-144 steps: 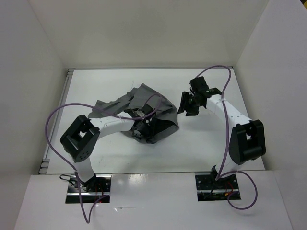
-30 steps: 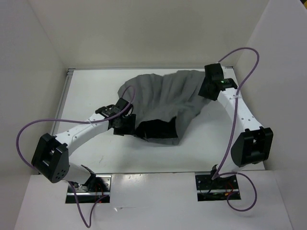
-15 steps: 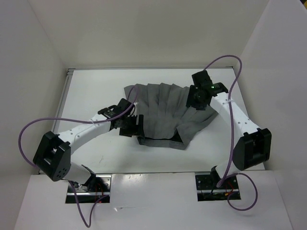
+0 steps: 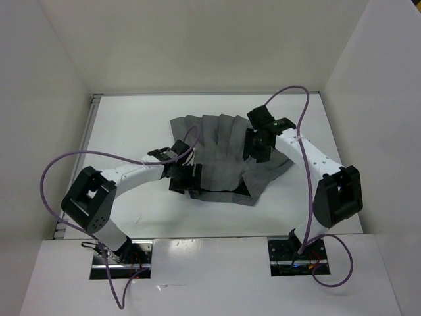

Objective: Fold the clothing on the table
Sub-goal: Flatten the skirt out

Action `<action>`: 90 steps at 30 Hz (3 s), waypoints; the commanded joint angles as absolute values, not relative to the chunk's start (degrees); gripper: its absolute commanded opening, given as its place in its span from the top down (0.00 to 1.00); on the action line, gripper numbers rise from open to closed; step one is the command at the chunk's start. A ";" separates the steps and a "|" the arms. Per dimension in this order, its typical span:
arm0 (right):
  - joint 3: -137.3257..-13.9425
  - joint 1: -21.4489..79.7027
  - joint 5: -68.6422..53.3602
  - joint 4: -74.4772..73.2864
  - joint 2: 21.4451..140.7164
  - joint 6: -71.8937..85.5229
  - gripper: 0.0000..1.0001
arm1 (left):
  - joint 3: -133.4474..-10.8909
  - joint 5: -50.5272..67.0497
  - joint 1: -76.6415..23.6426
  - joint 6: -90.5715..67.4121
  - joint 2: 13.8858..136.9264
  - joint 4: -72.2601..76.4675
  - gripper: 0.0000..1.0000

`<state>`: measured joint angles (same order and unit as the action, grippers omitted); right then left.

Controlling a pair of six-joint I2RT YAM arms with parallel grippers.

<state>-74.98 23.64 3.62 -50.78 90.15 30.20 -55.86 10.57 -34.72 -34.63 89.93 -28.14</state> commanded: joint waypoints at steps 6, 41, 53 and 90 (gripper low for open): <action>-78.31 24.26 1.24 -50.80 89.82 29.62 0.45 | -55.81 2.73 -35.60 -37.87 96.66 -24.79 0.37; -87.78 29.09 15.64 -58.10 93.34 33.75 1.00 | -62.74 -7.01 -33.58 -36.83 99.22 -28.64 0.99; -89.50 29.09 13.10 -56.76 84.82 35.41 1.00 | -70.51 -1.46 -23.65 -29.53 86.68 -30.24 0.11; -79.24 25.69 20.55 -68.57 83.92 40.88 1.00 | -62.65 37.53 -19.88 -40.17 105.49 -7.03 1.00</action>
